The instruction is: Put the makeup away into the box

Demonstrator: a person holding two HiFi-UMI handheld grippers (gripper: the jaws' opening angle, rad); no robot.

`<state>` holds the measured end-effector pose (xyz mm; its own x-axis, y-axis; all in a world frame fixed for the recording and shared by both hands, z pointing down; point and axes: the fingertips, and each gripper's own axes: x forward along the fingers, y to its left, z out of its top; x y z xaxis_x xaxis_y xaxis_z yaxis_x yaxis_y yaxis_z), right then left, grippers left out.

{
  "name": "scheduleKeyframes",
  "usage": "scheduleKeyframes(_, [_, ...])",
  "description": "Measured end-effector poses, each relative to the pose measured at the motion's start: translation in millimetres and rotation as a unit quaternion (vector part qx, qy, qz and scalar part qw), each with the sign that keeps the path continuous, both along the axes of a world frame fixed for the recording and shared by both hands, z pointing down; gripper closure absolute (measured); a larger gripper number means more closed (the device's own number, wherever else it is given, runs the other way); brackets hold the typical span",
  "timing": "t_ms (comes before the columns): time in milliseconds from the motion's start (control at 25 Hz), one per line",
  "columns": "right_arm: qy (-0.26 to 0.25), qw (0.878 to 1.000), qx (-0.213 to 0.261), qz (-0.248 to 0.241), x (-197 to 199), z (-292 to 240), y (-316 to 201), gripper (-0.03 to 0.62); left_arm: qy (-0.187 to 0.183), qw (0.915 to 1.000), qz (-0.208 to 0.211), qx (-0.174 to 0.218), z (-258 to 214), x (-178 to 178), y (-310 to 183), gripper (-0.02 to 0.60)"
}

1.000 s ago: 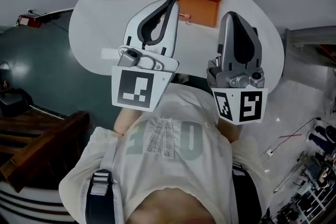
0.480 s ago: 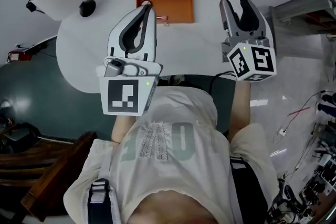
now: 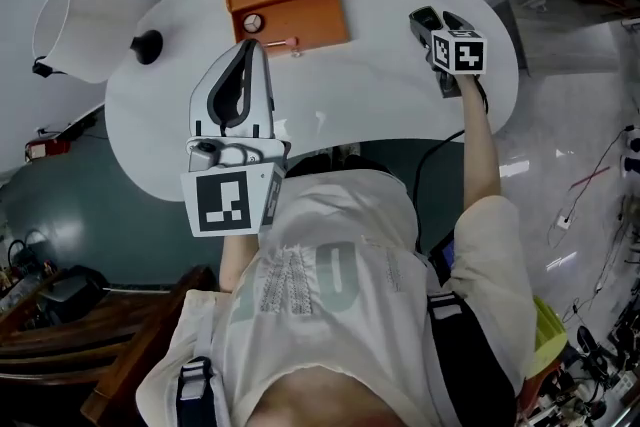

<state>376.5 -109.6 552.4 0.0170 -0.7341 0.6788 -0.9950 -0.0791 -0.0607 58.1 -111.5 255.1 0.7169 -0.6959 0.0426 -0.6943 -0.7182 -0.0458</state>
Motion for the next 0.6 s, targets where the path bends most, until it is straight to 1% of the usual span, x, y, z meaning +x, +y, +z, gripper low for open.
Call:
scheduleKeyframes(80, [-0.004, 0.999, -0.035, 0.000, 6, 21, 5, 0.260, -0.017, 0.9998, -0.003, -0.005, 9, -2, -1, 0.574])
scheduleKeyframes(160, [-0.003, 0.998, -0.055, -0.001, 11, 34, 7, 0.260, -0.027, 0.9996, -0.006, -0.007, 14, -1, -1, 0.574])
scheduleKeyframes(440, [0.001, 0.998, -0.055, 0.015, 26, 39, 2, 0.260, -0.031, 0.9995, -0.002, -0.004, 12, 4, -4, 0.574])
scheduleKeyframes(600, [0.014, 0.997, -0.077, 0.000, 26, 49, 6, 0.250, -0.035, 0.9994, -0.002, -0.003, 14, 3, -5, 0.574])
